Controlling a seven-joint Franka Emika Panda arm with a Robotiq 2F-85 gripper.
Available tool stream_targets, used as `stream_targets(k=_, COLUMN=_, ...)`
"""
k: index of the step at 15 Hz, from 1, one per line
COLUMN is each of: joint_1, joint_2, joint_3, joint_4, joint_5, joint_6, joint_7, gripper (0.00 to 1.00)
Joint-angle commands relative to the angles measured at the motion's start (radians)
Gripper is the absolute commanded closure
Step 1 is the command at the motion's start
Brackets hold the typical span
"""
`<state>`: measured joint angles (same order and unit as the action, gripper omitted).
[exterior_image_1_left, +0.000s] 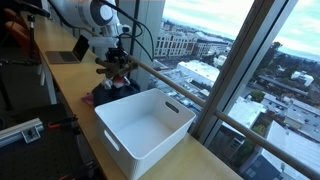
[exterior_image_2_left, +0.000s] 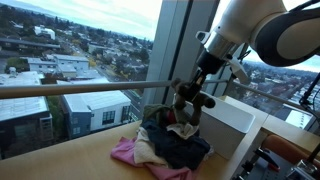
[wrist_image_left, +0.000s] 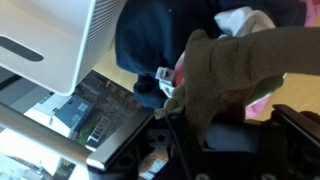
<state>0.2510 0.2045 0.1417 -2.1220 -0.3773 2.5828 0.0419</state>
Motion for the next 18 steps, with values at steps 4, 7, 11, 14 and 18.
stream_targets(k=4, joint_1=0.033, joint_2=0.194, joint_3=-0.032, joint_4=0.064, joint_5=-0.071, joint_6=0.006, joint_7=0.012, gripper=0.75)
stream_targets(k=7, joint_1=0.040, joint_2=0.250, joint_3=-0.054, joint_4=0.086, joint_5=-0.086, joint_6=0.001, joint_7=0.014, gripper=0.63)
stream_targets(k=11, joint_1=0.046, joint_2=0.236, joint_3=-0.076, joint_4=0.081, joint_5=-0.097, joint_6=-0.016, joint_7=0.017, gripper=0.33)
stream_targets(k=14, joint_1=0.040, joint_2=0.175, joint_3=-0.087, joint_4=0.053, joint_5=-0.101, joint_6=-0.026, joint_7=0.017, gripper=0.12)
stream_targets(k=18, joint_1=0.023, joint_2=0.084, joint_3=-0.082, joint_4=0.012, joint_5=-0.089, joint_6=-0.029, joint_7=0.011, gripper=0.00)
